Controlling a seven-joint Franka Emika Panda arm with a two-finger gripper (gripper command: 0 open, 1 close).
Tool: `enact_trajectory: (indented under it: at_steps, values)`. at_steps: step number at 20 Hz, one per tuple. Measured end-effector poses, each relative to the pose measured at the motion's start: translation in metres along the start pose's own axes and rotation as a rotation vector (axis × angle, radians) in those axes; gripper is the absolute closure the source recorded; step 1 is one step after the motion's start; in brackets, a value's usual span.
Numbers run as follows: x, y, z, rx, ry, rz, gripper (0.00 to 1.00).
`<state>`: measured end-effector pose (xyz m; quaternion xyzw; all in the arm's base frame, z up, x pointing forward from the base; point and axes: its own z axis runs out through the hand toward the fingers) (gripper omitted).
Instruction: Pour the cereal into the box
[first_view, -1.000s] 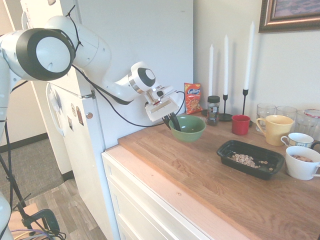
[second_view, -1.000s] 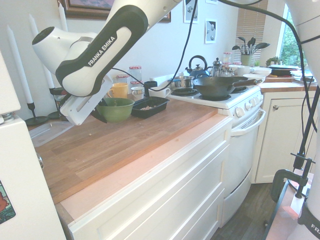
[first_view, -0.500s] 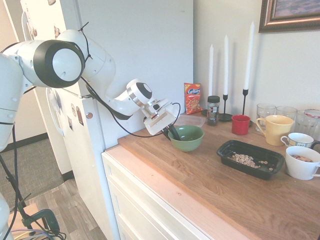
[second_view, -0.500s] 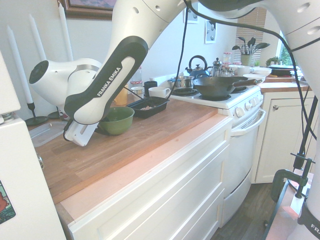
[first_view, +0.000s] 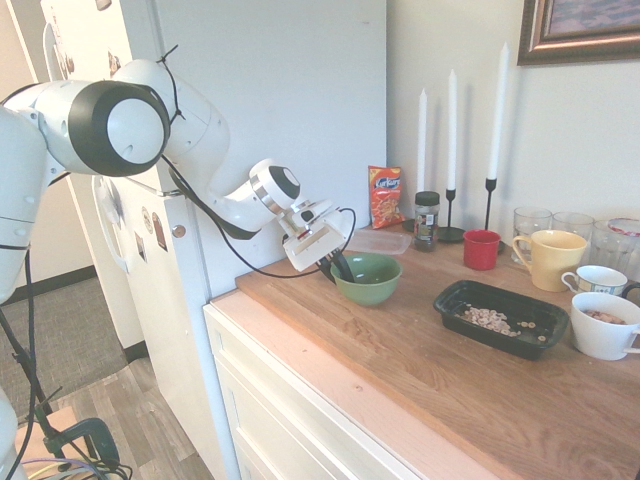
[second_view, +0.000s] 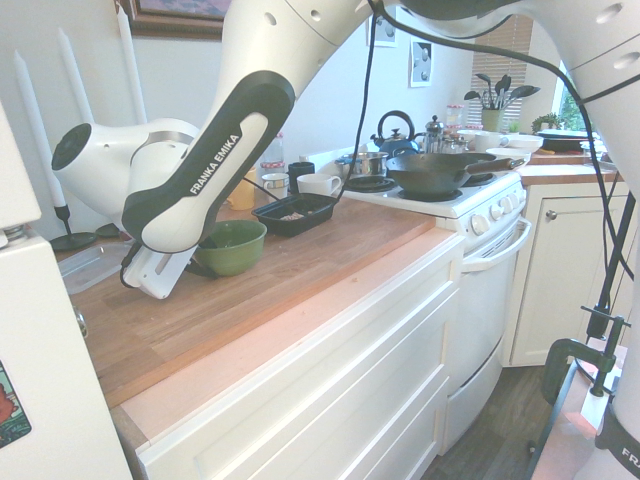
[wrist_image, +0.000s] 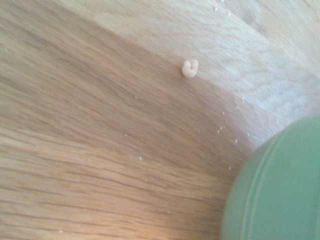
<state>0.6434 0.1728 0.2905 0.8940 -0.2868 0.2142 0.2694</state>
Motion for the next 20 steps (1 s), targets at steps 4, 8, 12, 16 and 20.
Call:
enact_trajectory:
  at_steps: [4,8,12,16,20]
  values:
    - [0.000,0.007,-0.002,-0.002,-0.004,0.011,0.00]
    - [0.000,0.016,-0.014,0.022,-0.060,0.047,0.00]
    - [0.021,0.035,-0.061,0.115,-0.136,0.099,0.00]
    - [0.058,0.071,-0.087,0.209,-0.248,0.148,0.00]
    - [0.084,0.098,-0.075,0.313,-0.421,0.177,0.00]
